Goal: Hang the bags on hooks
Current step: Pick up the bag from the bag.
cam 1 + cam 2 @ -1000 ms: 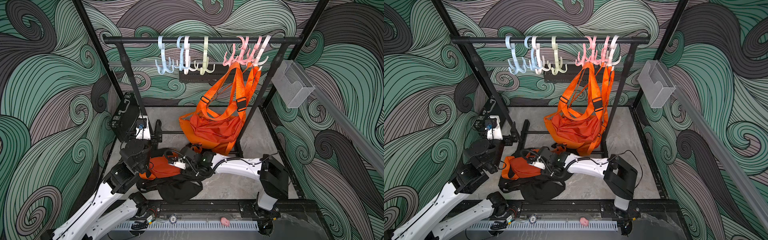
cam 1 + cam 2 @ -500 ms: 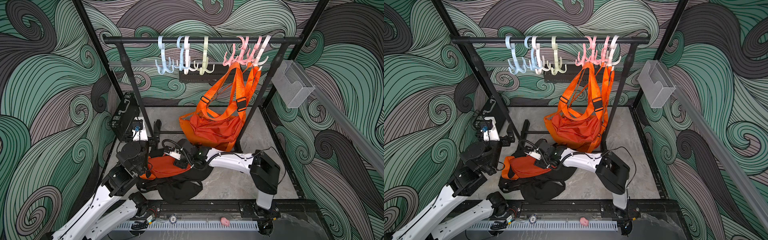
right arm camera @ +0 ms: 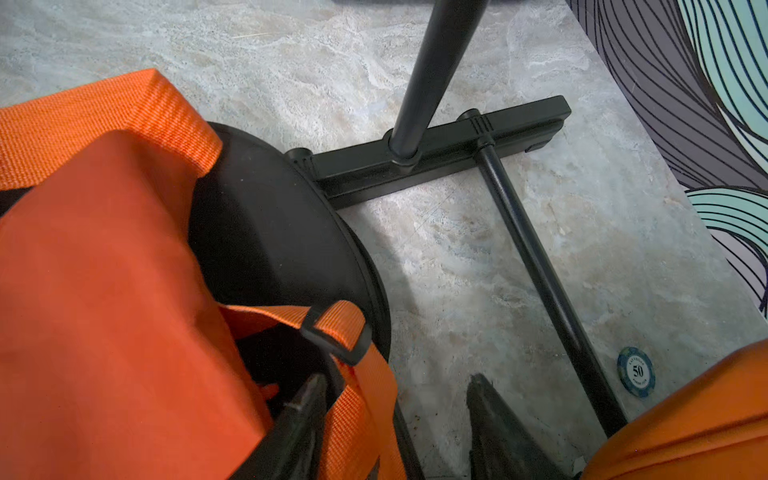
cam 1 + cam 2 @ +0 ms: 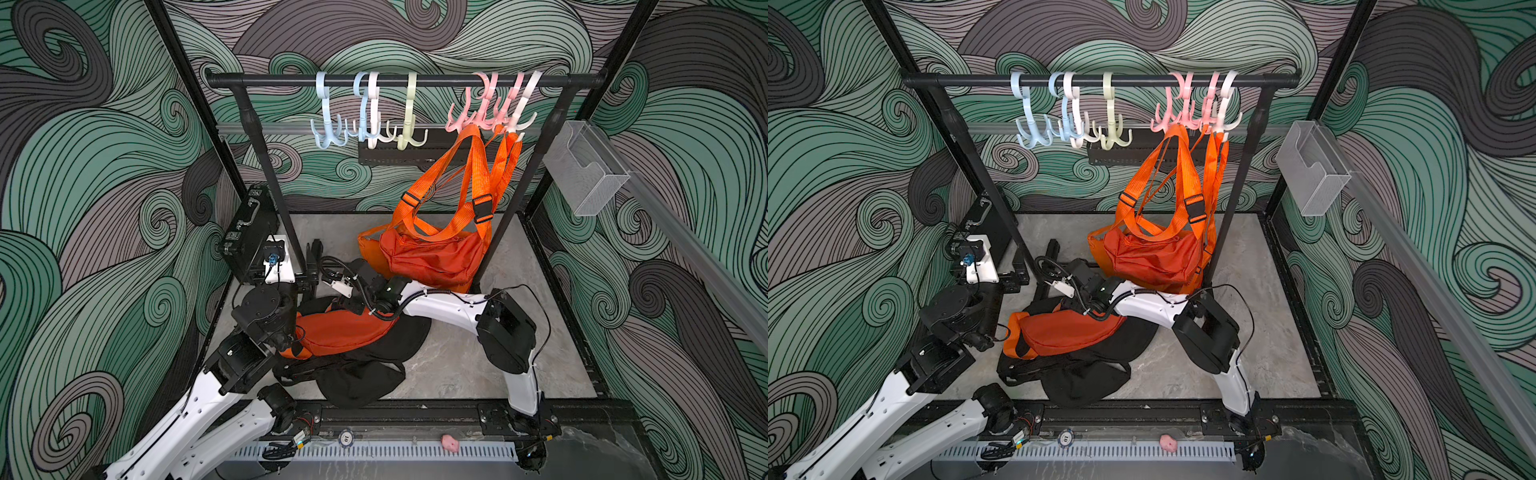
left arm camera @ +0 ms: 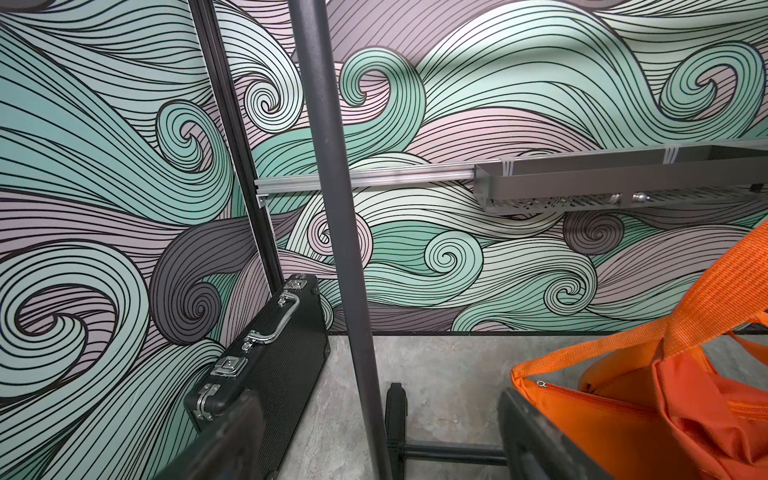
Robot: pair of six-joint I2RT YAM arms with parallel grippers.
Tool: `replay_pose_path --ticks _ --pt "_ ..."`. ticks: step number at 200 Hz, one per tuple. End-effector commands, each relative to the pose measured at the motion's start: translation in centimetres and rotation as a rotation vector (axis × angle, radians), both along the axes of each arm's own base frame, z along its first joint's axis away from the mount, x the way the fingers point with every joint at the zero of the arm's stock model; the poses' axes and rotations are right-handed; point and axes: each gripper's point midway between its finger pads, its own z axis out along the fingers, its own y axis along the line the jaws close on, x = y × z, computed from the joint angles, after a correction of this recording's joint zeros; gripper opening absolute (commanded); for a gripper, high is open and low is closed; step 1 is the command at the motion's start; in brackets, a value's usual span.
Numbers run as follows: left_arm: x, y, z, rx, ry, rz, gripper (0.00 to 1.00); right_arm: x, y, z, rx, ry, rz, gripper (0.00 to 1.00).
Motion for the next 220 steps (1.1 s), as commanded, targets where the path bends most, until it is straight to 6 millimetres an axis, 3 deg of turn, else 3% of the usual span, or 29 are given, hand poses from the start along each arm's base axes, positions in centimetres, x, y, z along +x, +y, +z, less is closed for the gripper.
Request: replay_pose_path --ticks 1,22,52,67,73,87,107,136,173,211,220 --pt "-0.2 0.7 0.8 -0.010 -0.026 0.026 0.89 -0.9 -0.4 -3.0 -0.070 0.053 0.042 0.56" --pt "-0.2 0.7 0.7 -0.009 -0.026 0.027 0.89 -1.3 -1.1 -5.2 -0.119 0.082 0.051 0.56" --pt "-0.1 0.6 0.6 -0.008 -0.022 0.023 0.89 -1.6 -1.4 -6.7 -0.141 0.114 0.053 0.56" --pt "-0.1 0.5 0.6 -0.007 -0.021 0.022 0.89 -1.3 -1.5 -6.6 -0.142 0.104 0.042 0.44" --pt "-0.1 0.5 0.6 -0.006 -0.021 0.023 0.89 -1.1 -1.5 -6.1 -0.135 0.090 0.033 0.34" --pt "0.0 0.5 0.5 -0.003 -0.020 0.023 0.89 -0.3 -1.6 -3.7 -0.097 0.036 0.005 0.13" --pt "0.1 0.1 0.4 0.008 -0.014 0.007 0.89 0.4 -1.9 1.8 0.000 -0.048 -0.018 0.00" --pt "0.6 -1.5 0.1 0.027 0.011 -0.073 0.89 -0.2 -3.0 9.3 0.103 -0.142 -0.010 0.00" --pt "0.4 -4.1 0.0 0.035 0.030 -0.231 0.90 -0.8 -5.6 15.0 0.134 -0.225 -0.038 0.00" --pt "-0.9 -10.5 -1.1 0.049 0.086 -0.596 0.90 -1.4 -8.1 21.6 0.178 -0.309 -0.077 0.00" --pt "-1.4 -11.8 -1.2 0.048 0.093 -0.672 0.90 -1.6 -8.7 22.2 0.161 -0.311 -0.082 0.00"
